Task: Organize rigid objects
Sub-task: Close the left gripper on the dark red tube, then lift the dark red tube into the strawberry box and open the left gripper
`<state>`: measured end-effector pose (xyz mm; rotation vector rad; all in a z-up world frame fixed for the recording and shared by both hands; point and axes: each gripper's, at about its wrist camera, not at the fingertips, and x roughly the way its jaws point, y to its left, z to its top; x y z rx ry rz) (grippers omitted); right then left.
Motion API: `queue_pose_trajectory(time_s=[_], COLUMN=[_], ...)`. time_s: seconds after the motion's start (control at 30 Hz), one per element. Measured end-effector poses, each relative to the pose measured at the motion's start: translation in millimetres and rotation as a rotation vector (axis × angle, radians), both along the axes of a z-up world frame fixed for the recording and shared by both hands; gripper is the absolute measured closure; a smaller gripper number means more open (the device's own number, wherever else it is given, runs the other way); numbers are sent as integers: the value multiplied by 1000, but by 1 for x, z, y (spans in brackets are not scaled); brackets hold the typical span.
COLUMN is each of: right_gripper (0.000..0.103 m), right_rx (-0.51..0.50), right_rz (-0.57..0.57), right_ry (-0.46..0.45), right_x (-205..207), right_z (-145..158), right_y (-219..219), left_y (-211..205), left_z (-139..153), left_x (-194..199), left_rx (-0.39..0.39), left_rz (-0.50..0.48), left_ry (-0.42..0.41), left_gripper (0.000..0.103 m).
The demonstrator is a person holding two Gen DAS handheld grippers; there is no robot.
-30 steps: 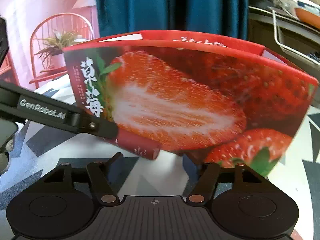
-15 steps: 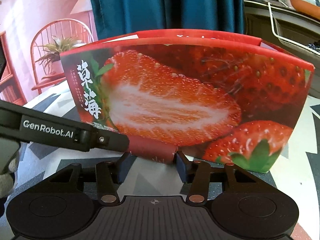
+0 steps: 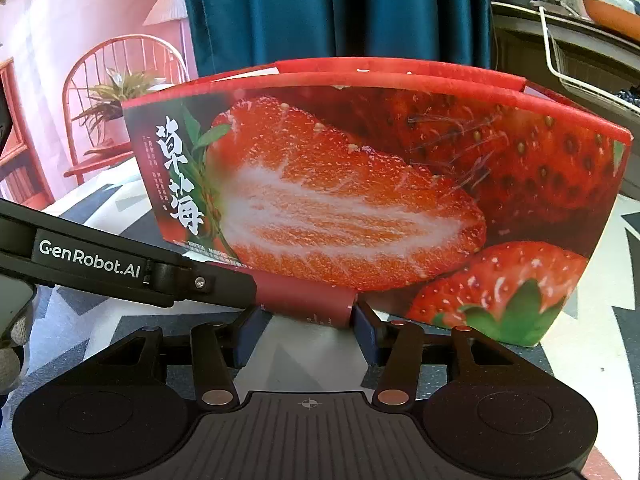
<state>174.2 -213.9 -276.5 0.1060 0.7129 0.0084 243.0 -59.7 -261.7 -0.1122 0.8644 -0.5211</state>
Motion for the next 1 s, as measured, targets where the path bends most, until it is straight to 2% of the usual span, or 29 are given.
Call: queue_pose_trajectory(time_s=[0.47,0.8,1.0], right_gripper=[54,57,56], right_rx=[0,-12,-3], right_rz=[45,41,-8], right_ry=[0,21,-28], right_x=[0,-9,-19], right_z=[1,5,18], right_y=[2,2,0], left_y=[7,6,-2], left_z=[0,13,27], left_x=[-5,-9,-19], left_rx=[-12,-30,-8], left_rz=[33,-1,-38], left_ry=[12,2,-26], left_gripper=[56,56,56])
